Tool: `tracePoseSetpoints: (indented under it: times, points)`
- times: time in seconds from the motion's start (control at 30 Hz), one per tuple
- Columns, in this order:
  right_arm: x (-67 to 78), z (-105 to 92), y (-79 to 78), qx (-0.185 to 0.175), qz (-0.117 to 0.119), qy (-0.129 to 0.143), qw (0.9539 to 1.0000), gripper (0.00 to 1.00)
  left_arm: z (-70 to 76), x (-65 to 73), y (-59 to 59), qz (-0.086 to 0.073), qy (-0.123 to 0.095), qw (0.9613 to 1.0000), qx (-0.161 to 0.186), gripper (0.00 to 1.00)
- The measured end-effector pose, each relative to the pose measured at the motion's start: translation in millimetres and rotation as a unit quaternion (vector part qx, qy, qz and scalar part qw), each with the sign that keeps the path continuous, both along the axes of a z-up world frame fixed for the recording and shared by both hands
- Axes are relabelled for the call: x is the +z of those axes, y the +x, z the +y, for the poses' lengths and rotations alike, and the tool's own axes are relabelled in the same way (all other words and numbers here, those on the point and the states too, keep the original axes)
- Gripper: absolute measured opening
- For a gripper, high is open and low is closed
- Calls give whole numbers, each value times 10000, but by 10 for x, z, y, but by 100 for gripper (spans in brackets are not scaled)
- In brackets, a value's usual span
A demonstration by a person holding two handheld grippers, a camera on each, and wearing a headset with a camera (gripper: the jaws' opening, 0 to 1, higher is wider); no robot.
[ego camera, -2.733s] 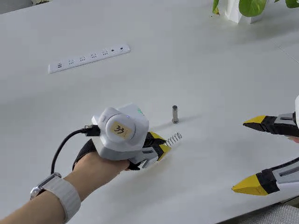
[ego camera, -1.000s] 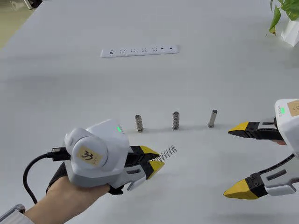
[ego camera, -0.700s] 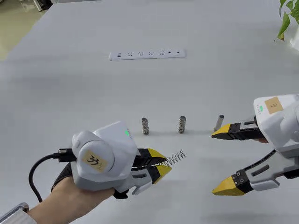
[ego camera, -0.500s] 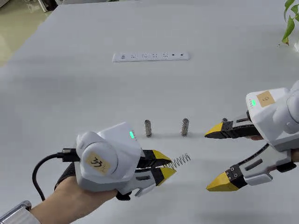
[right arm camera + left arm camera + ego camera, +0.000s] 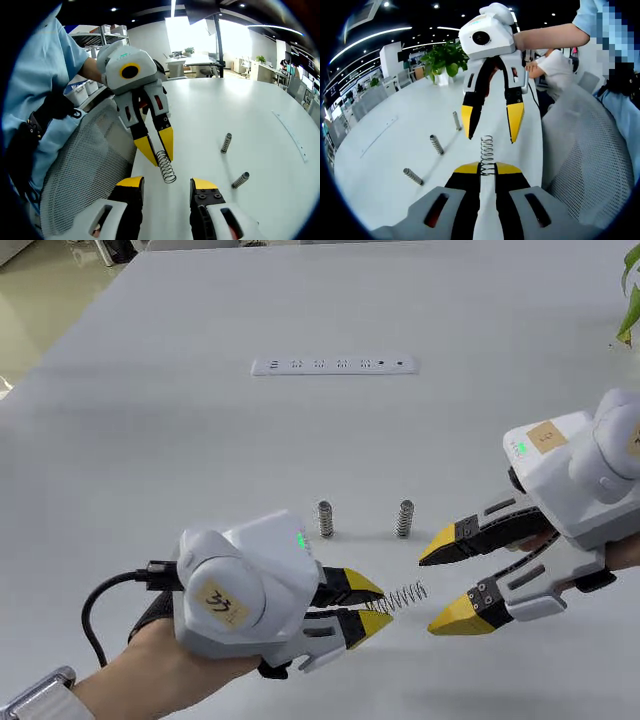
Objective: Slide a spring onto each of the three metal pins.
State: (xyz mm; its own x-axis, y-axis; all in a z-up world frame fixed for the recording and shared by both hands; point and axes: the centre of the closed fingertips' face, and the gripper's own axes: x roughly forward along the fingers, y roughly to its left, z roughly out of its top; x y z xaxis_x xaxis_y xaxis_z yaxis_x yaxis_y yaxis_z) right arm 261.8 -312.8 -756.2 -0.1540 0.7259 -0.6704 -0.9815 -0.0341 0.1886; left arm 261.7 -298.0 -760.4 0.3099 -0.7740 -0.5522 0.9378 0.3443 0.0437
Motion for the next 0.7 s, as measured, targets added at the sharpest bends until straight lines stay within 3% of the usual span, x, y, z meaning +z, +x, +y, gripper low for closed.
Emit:
tracePoseSetpoints:
  times: [0.27, 0.7]
  points:
    - [21, 20, -82, 177, 248, -3, 9995, 19, -23, 32, -13, -58, -136, 9999, -86, 7]
    - [-4, -22, -56, 287, 136, -127, 9994, 7, -65, 32, -70, -4, -195, 9996, -225, 7]
